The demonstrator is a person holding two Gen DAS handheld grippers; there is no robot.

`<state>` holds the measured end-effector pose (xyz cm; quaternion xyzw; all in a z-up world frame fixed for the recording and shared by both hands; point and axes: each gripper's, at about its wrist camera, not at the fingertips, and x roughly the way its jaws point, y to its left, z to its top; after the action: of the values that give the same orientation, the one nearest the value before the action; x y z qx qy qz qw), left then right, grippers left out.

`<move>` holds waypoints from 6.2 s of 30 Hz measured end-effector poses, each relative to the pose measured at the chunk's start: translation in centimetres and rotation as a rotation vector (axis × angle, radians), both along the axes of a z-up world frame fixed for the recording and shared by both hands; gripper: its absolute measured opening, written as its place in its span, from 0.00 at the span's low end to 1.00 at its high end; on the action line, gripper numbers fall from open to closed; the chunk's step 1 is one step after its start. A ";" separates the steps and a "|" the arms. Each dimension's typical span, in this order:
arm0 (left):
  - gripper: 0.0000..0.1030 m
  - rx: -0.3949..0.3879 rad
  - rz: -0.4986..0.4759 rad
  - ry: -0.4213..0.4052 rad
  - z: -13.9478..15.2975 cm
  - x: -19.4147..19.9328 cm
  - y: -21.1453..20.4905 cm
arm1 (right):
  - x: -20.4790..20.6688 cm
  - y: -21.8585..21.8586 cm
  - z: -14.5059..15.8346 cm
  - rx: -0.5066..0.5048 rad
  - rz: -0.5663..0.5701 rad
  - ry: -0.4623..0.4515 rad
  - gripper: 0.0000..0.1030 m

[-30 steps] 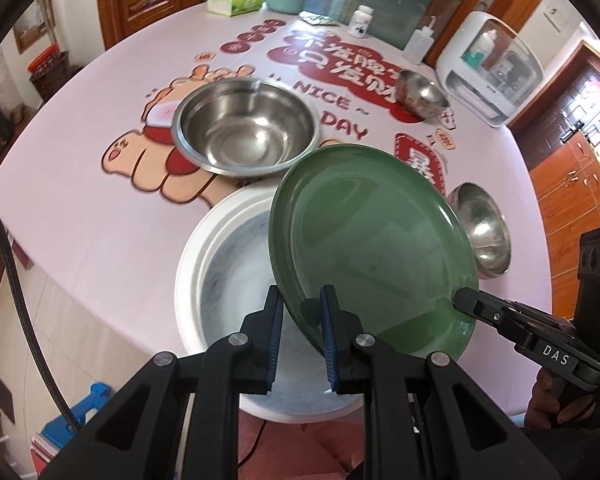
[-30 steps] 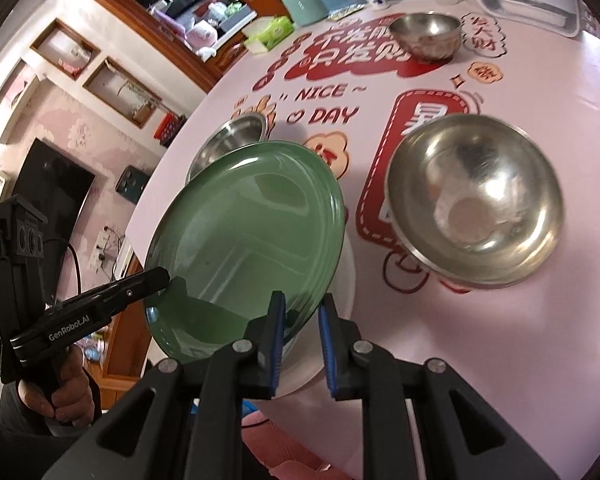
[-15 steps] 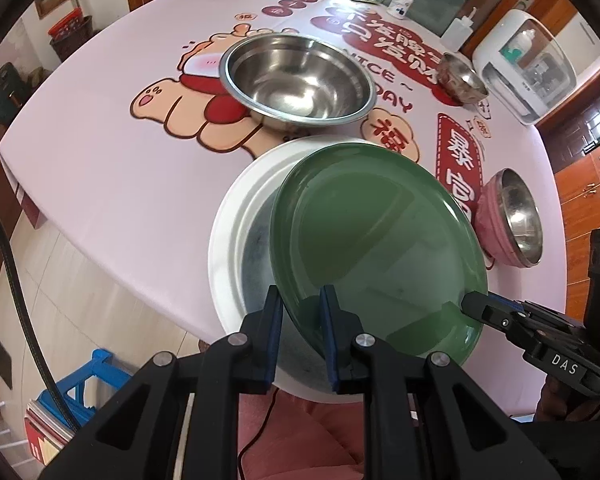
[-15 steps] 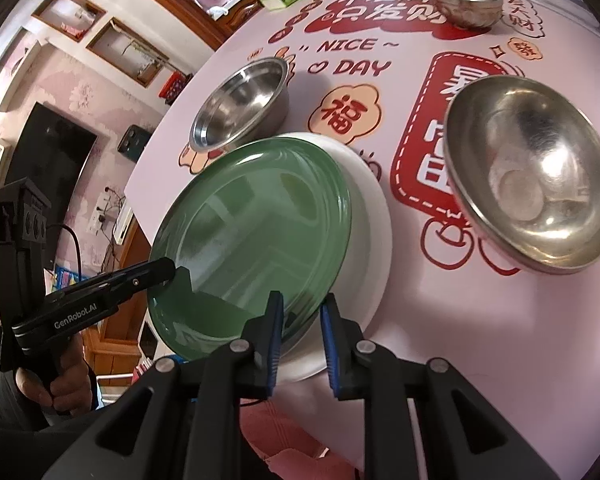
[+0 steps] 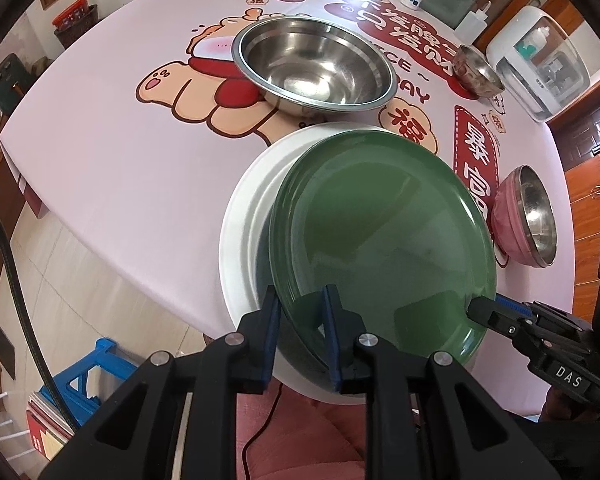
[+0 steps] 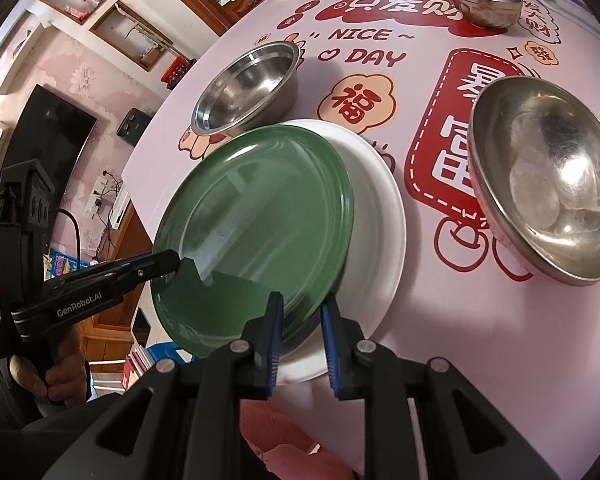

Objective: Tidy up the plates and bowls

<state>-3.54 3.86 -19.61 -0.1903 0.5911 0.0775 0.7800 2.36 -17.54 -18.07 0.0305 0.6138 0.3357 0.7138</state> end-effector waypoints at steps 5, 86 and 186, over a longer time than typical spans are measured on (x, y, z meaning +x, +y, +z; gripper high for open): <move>0.18 -0.004 0.008 0.015 -0.3 -0.1 -0.1 | 0.0 0.1 -0.1 -0.008 0.015 -0.001 0.21; 0.35 0.054 -0.134 -0.252 8.7 4.2 7.6 | -0.6 2.5 5.3 0.090 -0.437 -0.253 0.64; 0.16 0.014 -0.445 0.059 -3.3 22.1 10.6 | 9.7 11.4 -2.7 0.061 -0.589 0.014 0.17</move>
<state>18.60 14.50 -22.92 -0.0474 0.6404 -0.0869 0.7616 12.05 -6.17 -20.76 0.2312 0.5731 0.1323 0.7750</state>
